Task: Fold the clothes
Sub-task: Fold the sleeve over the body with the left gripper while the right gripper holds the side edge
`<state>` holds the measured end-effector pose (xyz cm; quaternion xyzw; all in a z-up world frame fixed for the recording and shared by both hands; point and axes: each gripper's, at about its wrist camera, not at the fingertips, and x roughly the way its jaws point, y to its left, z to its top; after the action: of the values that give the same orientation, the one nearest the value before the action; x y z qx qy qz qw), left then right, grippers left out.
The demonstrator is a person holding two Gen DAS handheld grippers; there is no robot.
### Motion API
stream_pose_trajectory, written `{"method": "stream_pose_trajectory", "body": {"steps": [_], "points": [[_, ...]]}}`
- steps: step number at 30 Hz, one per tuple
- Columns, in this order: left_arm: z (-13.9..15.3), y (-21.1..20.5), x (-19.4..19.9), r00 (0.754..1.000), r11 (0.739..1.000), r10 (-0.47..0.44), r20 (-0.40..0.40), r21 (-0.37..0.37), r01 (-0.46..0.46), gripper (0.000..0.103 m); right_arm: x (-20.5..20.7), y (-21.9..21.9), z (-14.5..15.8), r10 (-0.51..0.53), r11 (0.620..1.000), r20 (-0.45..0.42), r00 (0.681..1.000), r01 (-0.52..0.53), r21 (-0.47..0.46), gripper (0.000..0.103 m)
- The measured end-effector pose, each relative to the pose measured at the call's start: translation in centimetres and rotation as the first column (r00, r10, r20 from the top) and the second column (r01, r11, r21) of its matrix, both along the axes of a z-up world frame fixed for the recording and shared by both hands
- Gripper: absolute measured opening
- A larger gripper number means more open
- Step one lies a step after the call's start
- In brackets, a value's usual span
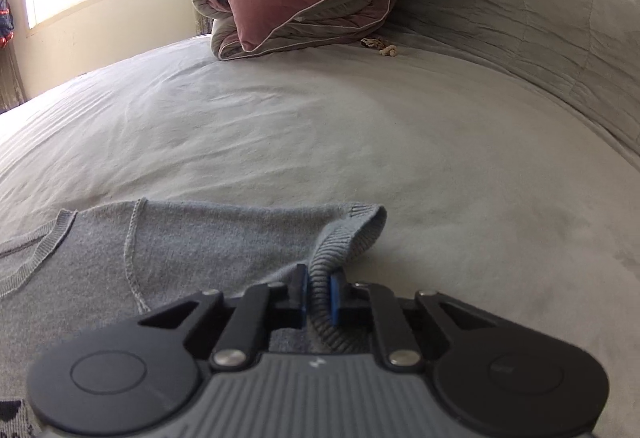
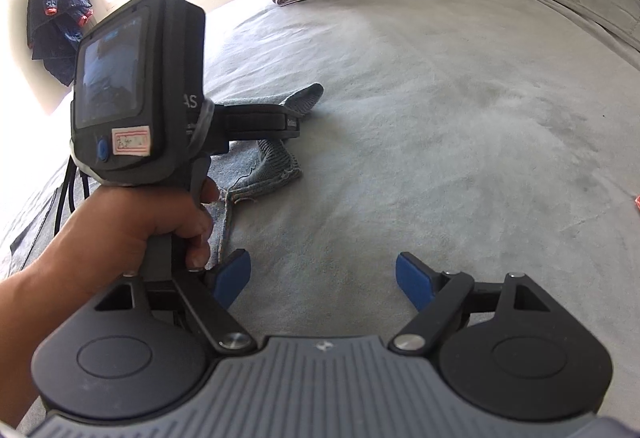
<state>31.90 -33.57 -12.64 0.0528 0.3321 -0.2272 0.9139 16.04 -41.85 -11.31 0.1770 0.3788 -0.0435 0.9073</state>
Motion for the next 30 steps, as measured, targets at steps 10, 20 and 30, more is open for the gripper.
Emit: {"method": "stream_pose_trajectory", "body": {"steps": [10,20,30], "points": [[1.0,8.6,1.9,0.989,0.933,0.081,-0.121,-0.340,-0.118,0.005,1.1,2.1,-0.2,0.040,0.999,0.000,0.999,-0.040,-0.020,0.083],[-0.8,16.4,4.0,0.952,0.835,0.205,-0.226,-0.467,-0.291,0.005,1.3,6.4,0.3,0.247,0.965,0.054,0.968,-0.240,-0.105,0.068],[-1.2,19.9,4.3,0.949,0.809,0.249,-0.195,-0.497,-0.314,0.005,1.6,8.9,0.2,0.340,0.933,0.077,0.937,-0.326,-0.149,0.005]]}}
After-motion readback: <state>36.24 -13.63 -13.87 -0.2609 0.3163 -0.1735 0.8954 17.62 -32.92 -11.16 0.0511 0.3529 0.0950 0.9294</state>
